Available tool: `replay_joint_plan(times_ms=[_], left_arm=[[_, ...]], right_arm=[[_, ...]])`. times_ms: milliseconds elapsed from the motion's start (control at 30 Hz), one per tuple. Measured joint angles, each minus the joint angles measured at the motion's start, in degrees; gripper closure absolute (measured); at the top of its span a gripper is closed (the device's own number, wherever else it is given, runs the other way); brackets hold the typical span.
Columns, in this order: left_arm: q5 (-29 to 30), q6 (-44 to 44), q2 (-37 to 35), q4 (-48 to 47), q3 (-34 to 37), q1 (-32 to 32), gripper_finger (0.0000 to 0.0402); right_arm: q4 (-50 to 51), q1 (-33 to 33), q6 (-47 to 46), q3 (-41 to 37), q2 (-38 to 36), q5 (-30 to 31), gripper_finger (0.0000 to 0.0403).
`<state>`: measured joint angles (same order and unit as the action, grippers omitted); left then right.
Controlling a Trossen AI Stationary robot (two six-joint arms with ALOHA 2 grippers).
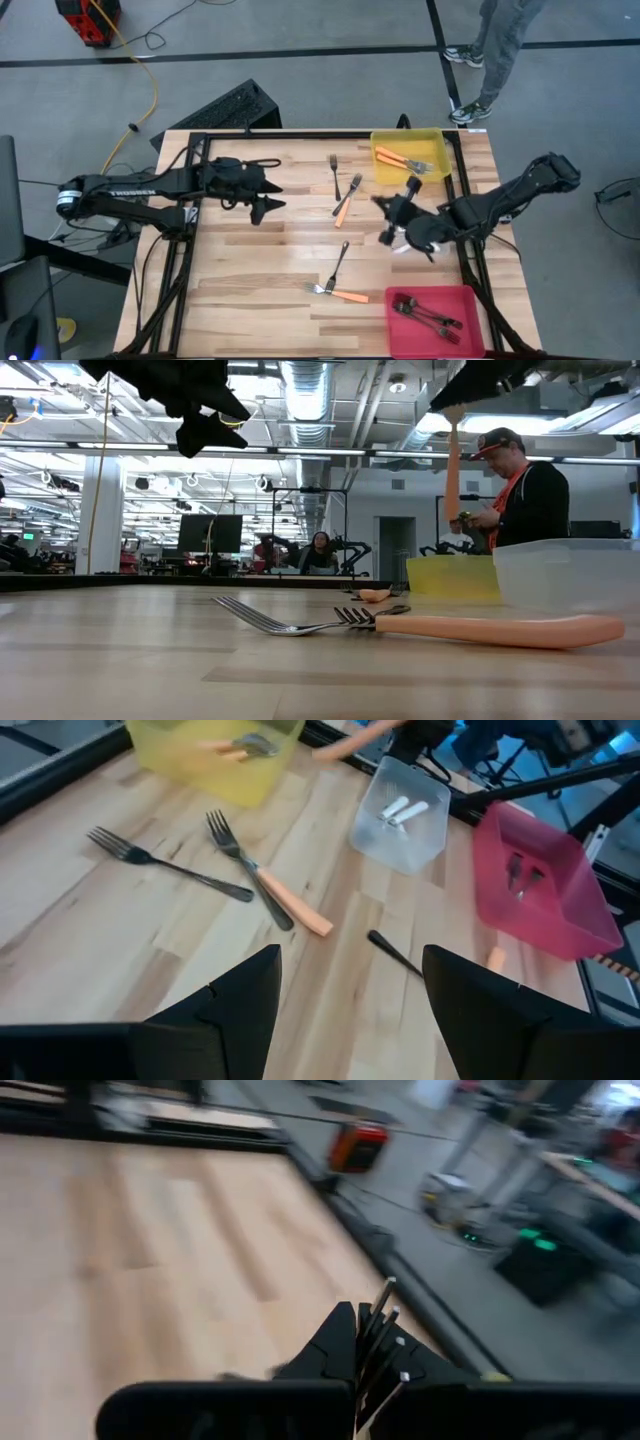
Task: Sort silverware by color (type)
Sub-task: Put the orange fork into the yellow bin
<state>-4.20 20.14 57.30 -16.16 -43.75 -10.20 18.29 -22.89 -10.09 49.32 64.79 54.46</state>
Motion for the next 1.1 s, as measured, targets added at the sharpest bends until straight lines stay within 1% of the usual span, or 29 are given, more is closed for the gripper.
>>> replay_joint_plan(times_ms=[100, 200, 400, 600, 667, 733, 800, 867, 1000, 1100], left_arm=[[0.5, 0.0, -0.2, 0.2, 0.0, 0.0, 0.0175], [0.6, -0.7, -0.1, 0.1, 0.0, 0.0, 0.0175], [0.6, -0.9, -0.1, 0.1, 0.0, 0.0, 0.0175], [0.7, -2.3, -0.1, -1.1, 0.0, 0.0, 0.0175], [1.3, -2.4, -0.1, -1.2, 0.0, 0.0, 0.0175], [2.0, -2.7, -0.1, -1.2, 0.0, 0.0, 0.0175], [2.3, -3.3, -0.1, -1.2, 0.0, 0.0, 0.0175], [2.7, -3.5, -0.1, -1.2, 0.0, 0.0, 0.0175], [3.1, -3.5, -0.1, -1.2, 0.0, 0.0, 0.0175], [3.1, -3.5, -0.1, -1.3, 0.0, 0.0, 0.0175]], right_arm=[[1.1, 3.9, 0.0, 0.0, 0.0, 2.9, 0.0381], [3.8, 9.5, -0.4, 0.0, 0.0, 3.0, 0.0381], [11.3, 23.0, -3.6, -0.1, 0.3, 2.9, 0.0381], [10.8, 33.4, -1.8, -4.1, 0.2, 2.4, 0.0381], [8.0, 36.1, -0.5, -6.6, 0.2, 0.5, 0.0381], [3.7, 38.5, 1.2, -9.5, 0.3, -3.2, 0.0381], [0.0, 40.6, 2.0, -11.7, 0.3, -4.2, 0.0381], [-3.0, 42.9, 2.6, -13.2, 0.3, -5.1, 0.0380], [-6.2, 47.7, 3.1, -15.2, 0.2, -11.4, 0.0380], [-9.4, 50.2, 3.0, -17.0, 0.2, -14.2, 0.0380]])
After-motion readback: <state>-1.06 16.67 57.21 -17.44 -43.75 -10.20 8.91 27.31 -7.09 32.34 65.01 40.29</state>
